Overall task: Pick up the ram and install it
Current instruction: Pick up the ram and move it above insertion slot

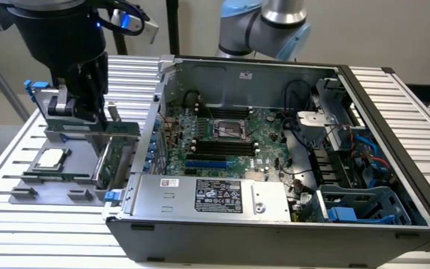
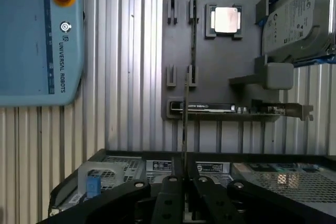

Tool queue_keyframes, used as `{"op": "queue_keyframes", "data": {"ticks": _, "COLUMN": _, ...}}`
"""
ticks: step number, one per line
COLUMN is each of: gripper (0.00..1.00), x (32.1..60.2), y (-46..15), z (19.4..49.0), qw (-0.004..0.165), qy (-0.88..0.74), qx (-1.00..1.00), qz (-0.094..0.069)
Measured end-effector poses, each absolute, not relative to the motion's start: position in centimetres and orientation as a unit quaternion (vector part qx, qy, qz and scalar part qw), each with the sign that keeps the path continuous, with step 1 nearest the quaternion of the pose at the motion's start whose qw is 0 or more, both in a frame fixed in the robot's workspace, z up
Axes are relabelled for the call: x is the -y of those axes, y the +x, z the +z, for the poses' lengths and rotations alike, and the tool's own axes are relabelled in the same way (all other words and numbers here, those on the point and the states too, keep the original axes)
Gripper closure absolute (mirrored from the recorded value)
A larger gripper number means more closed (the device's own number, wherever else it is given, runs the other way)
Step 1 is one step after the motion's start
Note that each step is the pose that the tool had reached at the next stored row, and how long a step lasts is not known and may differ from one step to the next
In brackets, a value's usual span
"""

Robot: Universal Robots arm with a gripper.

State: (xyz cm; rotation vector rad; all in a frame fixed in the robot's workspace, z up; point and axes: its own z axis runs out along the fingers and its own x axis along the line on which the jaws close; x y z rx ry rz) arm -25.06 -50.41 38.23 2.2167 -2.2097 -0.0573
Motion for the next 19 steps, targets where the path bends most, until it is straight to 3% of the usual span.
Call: {"op": "queue_keyframes", "data": {"ticks": 19, "gripper": 1.0, "x": 50.4, "y": -16.3, "z": 38.8, "qw": 0.003, "qy": 0.708, "qx": 0.706, "qz": -0.021}}
